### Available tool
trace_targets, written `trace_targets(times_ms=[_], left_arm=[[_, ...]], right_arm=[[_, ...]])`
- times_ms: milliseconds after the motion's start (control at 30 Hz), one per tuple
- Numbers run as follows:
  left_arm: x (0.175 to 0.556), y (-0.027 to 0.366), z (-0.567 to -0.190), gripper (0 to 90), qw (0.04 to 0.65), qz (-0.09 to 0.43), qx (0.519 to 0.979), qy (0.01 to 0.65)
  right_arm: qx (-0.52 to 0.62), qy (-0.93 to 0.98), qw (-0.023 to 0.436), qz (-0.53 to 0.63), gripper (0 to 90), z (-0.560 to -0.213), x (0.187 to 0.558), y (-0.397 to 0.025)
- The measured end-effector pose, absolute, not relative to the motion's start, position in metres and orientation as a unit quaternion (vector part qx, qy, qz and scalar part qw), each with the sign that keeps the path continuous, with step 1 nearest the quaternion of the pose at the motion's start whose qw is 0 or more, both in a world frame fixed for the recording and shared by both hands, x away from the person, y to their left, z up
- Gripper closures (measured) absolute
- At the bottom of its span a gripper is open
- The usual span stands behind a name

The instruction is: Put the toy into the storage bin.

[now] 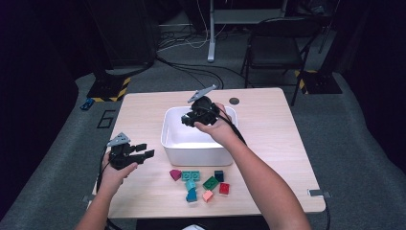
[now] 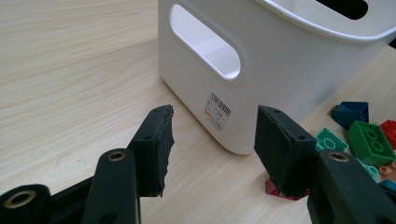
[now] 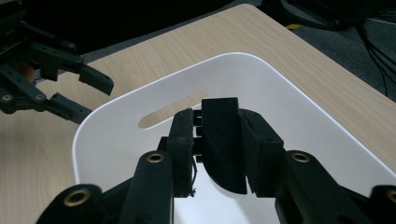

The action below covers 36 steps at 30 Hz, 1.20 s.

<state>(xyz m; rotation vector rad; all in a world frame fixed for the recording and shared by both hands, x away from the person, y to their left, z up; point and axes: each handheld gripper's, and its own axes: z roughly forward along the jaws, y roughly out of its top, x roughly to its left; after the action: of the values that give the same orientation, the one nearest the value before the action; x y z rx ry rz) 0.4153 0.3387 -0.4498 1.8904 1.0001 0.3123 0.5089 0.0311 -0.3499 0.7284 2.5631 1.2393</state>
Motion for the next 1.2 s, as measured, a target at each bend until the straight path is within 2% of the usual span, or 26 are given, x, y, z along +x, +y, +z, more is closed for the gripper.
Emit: trace_targets(times_ms=[700,833,1200], left_arm=[[0.416,0.343,-0.449,46.3,0.474,0.131,0.77,0.406],[0.417,0.343,-0.449,46.2,0.474,0.131,0.77,0.406],[0.417,0.344,-0.45,45.7,0.474,0.133,0.767,0.41]], right_arm=[[0.238,0.889,0.095,0.38,66.5,-0.379,0.536,0.075],[0.244,0.891,0.094,0.37,62.6,-0.382,0.536,0.077],[0.242,0.884,0.103,0.386,60.5,-0.36,0.524,0.06]])
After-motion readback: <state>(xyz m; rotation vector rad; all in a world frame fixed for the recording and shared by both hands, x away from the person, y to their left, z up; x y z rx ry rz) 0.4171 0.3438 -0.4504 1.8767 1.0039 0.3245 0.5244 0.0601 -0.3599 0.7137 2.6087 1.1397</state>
